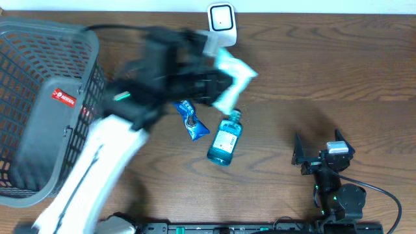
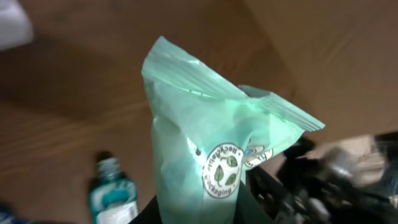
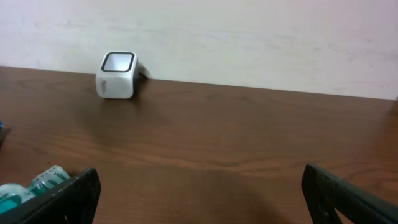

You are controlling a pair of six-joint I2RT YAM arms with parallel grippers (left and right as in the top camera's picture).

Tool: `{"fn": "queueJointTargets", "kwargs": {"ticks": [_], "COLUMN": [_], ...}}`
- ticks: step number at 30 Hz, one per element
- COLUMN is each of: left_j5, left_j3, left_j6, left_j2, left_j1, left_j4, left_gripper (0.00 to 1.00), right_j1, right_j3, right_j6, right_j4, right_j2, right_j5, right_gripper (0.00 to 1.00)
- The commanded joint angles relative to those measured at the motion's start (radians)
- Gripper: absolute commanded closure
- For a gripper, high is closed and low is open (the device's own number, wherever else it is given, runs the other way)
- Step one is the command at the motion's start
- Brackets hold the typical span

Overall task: Scan the item barcode
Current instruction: 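Carry the wipes pack past the scanner with the left gripper, then release the wipes pack right of the bottle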

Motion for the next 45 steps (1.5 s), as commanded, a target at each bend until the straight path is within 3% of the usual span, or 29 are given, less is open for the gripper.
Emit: {"fn": "queueJointTargets", "kwargs": {"ticks": [1, 8, 14, 17, 20, 24, 35, 36, 38, 45], "left_j5": [-0.071, -0.077, -0.077, -0.085, -0.098, -0.147, -0.382, -0.412, -0.497, -0.581], "left_j3": [-0.010, -0.010, -0.010, -0.010, -0.009, -0.004, 0.010, 0.010, 0.010, 0.011], "left_j6": [-0.005, -0.005, -0.005, -0.004, -0.004, -0.004, 0.100, 0.108, 0.110, 0.072], "left_j2": [0.158, 0.462, 0.623, 0.672, 0.678, 0.646, 0.371, 0.335, 0.245, -0.093], "left_j1": [-0.094, -0.197, -0.238, -0.243, -0.242, -0.241, -0.208, -0.197, -0.166, 0.101], "left_j4": [0.066, 0.203, 0.287, 0.302, 0.306, 0.309, 0.236, 0.211, 0.151, -0.007], "left_gripper": [0.81, 0.81, 0.81, 0.51, 0.44, 0.24, 0.23, 0.20, 0.02, 0.02], "right_j1": [0.006, 0.006, 0.006, 0.006, 0.006, 0.006, 0.006, 0.006, 0.006, 0.006], "right_j3": [-0.002, -0.002, -0.002, -0.002, -0.002, -0.002, -0.002, -0.002, -0.002, -0.002], "right_j6": [0.013, 0.013, 0.013, 0.013, 0.013, 0.013, 0.013, 0.013, 0.013, 0.013], "right_j4": [-0.003, -0.003, -0.003, -0.003, -0.003, -0.003, -0.003, -0.003, -0.003, -0.003], "right_j2": [-0.006, -0.006, -0.006, -0.006, -0.006, -0.006, -0.006, -0.006, -0.006, -0.006], "right_j5": [0.005, 0.005, 0.005, 0.005, 0.005, 0.005, 0.005, 0.005, 0.005, 0.005], "right_gripper": [0.01, 0.01, 0.01, 0.01, 0.01, 0.01, 0.01, 0.01, 0.01, 0.01]}}
